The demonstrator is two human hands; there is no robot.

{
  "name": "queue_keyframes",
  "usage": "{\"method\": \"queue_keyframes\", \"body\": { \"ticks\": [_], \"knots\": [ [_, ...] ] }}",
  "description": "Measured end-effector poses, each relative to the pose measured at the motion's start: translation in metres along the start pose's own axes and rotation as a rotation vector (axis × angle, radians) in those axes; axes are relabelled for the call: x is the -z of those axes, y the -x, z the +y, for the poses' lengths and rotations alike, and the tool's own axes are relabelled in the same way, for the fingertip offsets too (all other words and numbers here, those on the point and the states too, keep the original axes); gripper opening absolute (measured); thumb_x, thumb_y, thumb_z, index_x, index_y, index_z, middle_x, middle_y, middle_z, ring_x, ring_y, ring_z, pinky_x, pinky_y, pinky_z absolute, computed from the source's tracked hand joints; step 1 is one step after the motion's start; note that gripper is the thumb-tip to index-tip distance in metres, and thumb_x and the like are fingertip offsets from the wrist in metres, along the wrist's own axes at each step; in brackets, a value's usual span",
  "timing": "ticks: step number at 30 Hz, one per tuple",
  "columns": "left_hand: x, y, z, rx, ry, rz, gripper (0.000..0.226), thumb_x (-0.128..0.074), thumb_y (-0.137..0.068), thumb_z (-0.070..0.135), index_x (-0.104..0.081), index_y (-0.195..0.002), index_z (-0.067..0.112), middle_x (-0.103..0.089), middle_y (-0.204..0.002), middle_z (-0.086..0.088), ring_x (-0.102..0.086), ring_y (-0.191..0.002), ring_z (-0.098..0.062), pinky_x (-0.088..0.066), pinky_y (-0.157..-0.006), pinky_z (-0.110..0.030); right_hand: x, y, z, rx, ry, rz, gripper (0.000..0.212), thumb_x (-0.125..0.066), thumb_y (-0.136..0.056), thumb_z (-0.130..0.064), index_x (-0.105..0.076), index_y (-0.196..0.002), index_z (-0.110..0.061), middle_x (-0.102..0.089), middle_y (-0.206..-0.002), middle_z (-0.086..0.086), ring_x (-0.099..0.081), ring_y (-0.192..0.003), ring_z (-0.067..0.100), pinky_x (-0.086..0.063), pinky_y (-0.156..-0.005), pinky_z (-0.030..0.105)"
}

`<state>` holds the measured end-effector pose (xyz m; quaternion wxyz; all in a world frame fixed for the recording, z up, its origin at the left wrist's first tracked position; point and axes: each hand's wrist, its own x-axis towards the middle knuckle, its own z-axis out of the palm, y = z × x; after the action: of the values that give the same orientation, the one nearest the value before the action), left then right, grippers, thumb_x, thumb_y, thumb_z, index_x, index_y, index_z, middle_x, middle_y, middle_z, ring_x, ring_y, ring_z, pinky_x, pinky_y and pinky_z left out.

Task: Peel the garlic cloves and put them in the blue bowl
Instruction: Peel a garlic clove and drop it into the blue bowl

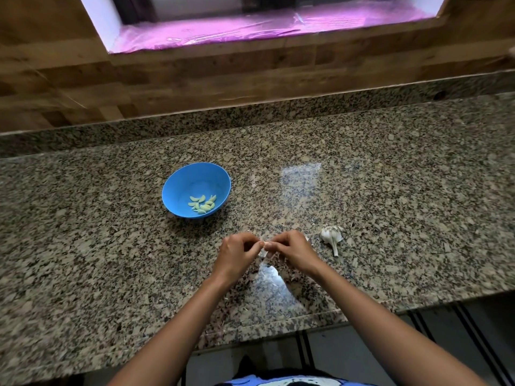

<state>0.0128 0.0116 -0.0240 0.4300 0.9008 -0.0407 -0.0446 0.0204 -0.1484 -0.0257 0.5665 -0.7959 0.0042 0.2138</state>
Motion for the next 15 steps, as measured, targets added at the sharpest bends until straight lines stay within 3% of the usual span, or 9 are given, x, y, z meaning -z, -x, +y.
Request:
{"method": "queue_keyframes", "body": {
  "ticks": [3, 6, 8, 11, 13, 15],
  "knots": [
    [0.002, 0.002, 0.0, -0.013, -0.018, 0.01, 0.01, -0.063, -0.088, 0.013, -0.072, -0.083, 0.011, -0.067, -0.07, 0.001, -0.058, -0.06, -0.008, -0.043, -0.05, -0.011, -0.002, 0.001, 0.001, 0.015, -0.059, -0.022, 0.014, -0.058, -0.09, -0.014, -0.067, -0.08, -0.011, -0.066, -0.066, -0.001, -0.046, -0.042, 0.0, -0.035, -0.041, 0.014],
    [0.003, 0.001, 0.004, -0.081, -0.089, -0.006, 0.01, -0.064, -0.086, 0.012, -0.071, -0.08, 0.011, -0.066, -0.067, 0.003, -0.057, -0.057, -0.006, -0.042, -0.049, -0.01, -0.007, 0.004, 0.002, 0.056, 0.106, 0.09, 0.019, -0.057, -0.09, -0.016, -0.065, -0.074, -0.014, -0.058, -0.058, -0.006, -0.042, -0.039, -0.003, -0.032, -0.041, 0.011],
    [0.005, -0.001, 0.006, -0.106, -0.125, -0.003, 0.013, -0.062, -0.088, 0.012, -0.069, -0.078, 0.011, -0.061, -0.06, 0.005, -0.049, -0.049, -0.002, -0.038, -0.044, -0.012, -0.01, 0.004, 0.001, 0.124, 0.254, 0.133, 0.018, -0.057, -0.09, -0.017, -0.069, -0.081, -0.008, -0.06, -0.063, -0.003, -0.043, -0.042, -0.002, -0.033, -0.04, 0.01],
    [0.003, -0.002, 0.008, -0.127, -0.138, -0.023, 0.016, -0.058, -0.09, 0.01, -0.067, -0.076, 0.009, -0.053, -0.056, 0.009, -0.042, -0.045, 0.001, -0.036, -0.043, -0.012, -0.007, 0.002, 0.004, 0.117, 0.254, 0.188, 0.015, -0.056, -0.092, -0.015, -0.07, -0.091, -0.009, -0.059, -0.062, -0.004, -0.043, -0.039, -0.001, -0.032, -0.038, 0.01],
    [-0.005, 0.001, 0.013, -0.17, -0.13, -0.081, 0.016, -0.056, -0.092, 0.008, -0.065, -0.079, 0.007, -0.052, -0.059, 0.009, -0.044, -0.046, 0.0, -0.039, -0.044, -0.012, -0.006, 0.002, 0.006, 0.113, 0.319, 0.185, 0.017, -0.054, -0.093, -0.017, -0.07, -0.092, -0.012, -0.058, -0.063, -0.005, -0.043, -0.042, 0.001, -0.031, -0.041, 0.01],
    [-0.005, -0.005, 0.019, -0.12, -0.053, -0.029, 0.014, -0.055, -0.092, 0.009, -0.065, -0.083, 0.008, -0.057, -0.062, 0.005, -0.049, -0.047, -0.001, -0.042, -0.045, -0.012, -0.011, 0.002, 0.007, 0.143, 0.369, 0.18, 0.017, -0.054, -0.093, -0.02, -0.069, -0.098, -0.016, -0.06, -0.068, -0.008, -0.043, -0.042, 0.0, -0.034, -0.042, 0.012]
  ]
}}
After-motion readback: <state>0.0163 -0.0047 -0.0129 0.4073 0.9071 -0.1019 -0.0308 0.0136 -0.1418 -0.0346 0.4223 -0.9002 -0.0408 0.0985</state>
